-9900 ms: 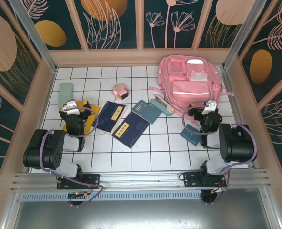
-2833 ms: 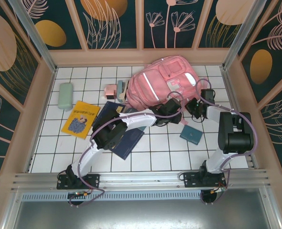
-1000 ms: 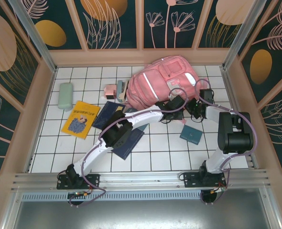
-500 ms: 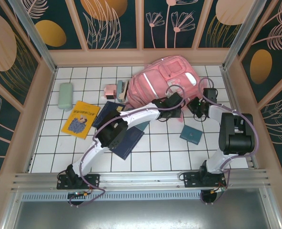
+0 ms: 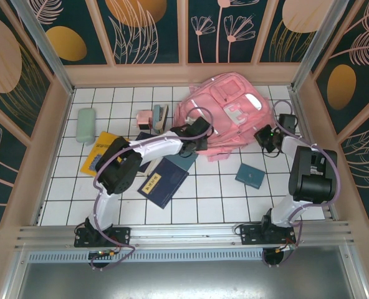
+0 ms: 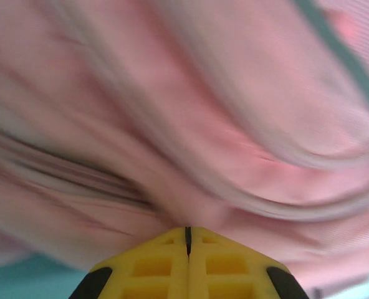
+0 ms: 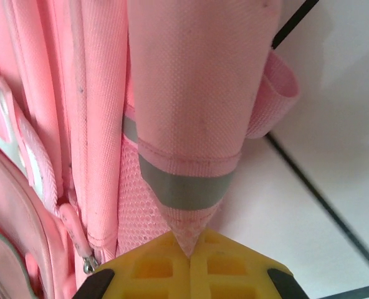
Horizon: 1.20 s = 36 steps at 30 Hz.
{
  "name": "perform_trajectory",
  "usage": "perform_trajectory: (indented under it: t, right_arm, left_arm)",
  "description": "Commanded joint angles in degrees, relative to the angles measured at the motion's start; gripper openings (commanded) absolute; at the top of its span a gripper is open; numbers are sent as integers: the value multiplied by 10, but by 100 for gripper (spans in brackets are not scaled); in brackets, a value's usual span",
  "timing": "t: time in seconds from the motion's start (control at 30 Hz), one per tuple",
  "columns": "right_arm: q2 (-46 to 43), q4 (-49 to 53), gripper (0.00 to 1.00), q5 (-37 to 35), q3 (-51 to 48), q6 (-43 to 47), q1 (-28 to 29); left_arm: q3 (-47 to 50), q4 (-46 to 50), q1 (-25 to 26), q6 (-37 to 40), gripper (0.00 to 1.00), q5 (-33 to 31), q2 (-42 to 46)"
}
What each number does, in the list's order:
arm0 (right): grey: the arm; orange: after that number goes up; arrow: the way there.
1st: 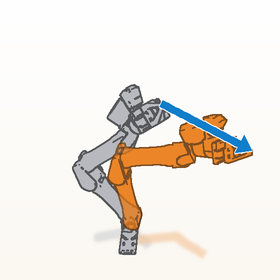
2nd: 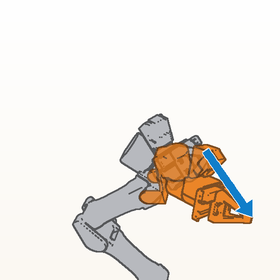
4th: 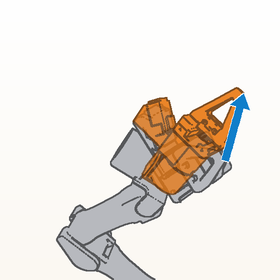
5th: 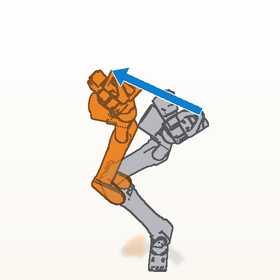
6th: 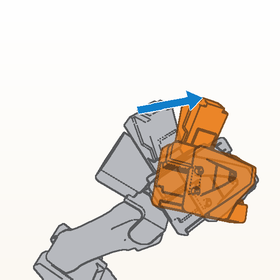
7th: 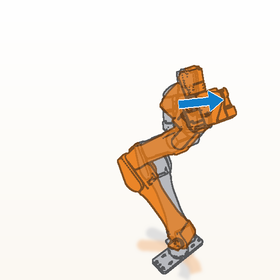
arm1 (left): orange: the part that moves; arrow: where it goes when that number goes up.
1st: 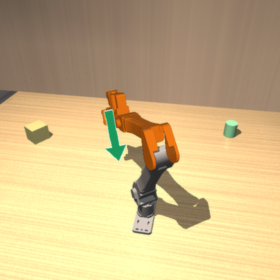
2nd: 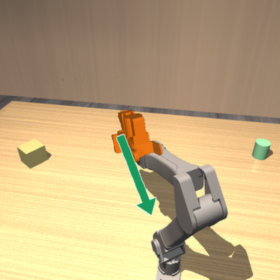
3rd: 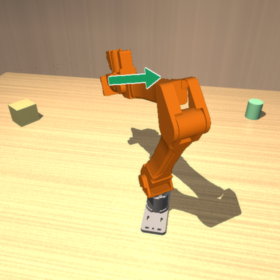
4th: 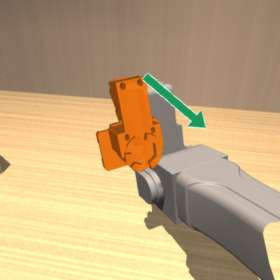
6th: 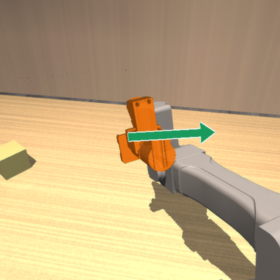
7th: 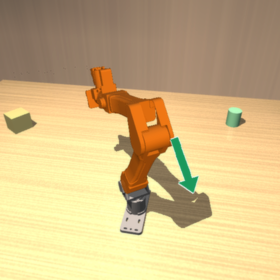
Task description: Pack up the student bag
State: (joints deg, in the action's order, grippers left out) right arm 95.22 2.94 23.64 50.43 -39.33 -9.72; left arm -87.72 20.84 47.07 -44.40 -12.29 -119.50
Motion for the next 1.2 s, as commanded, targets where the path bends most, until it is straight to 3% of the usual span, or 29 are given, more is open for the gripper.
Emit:
perform_trajectory:
  t: [0.0,0.2,0.4,0.53,0.83,1.0,1.17]
  right_arm:
    - [14,-13,0,-25,23,6,-9]
    - [37,-17,0,-20,49,6,-11]
    - [42,-21,0,-7,48,3,-7]
    - [36,-20,0,-9,42,4,-3]
    - [36,-13,0,-13,39,7,11]
    - [33,-11,0,-15,36,8,14]
    - [30,-11,0,-16,35,9,16]
  left_arm:
    - [30,26,-13,19,0,-32,40]
    - [68,22,-21,29,0,-30,65]
    - [54,-46,-20,50,0,90,61]
    - [22,-86,-7,43,17,146,38]
    - [-135,-56,34,32,26,241,-85]
    - [-161,-36,39,-8,31,262,-127]
    - [-164,-11,41,-27,35,241,-138]
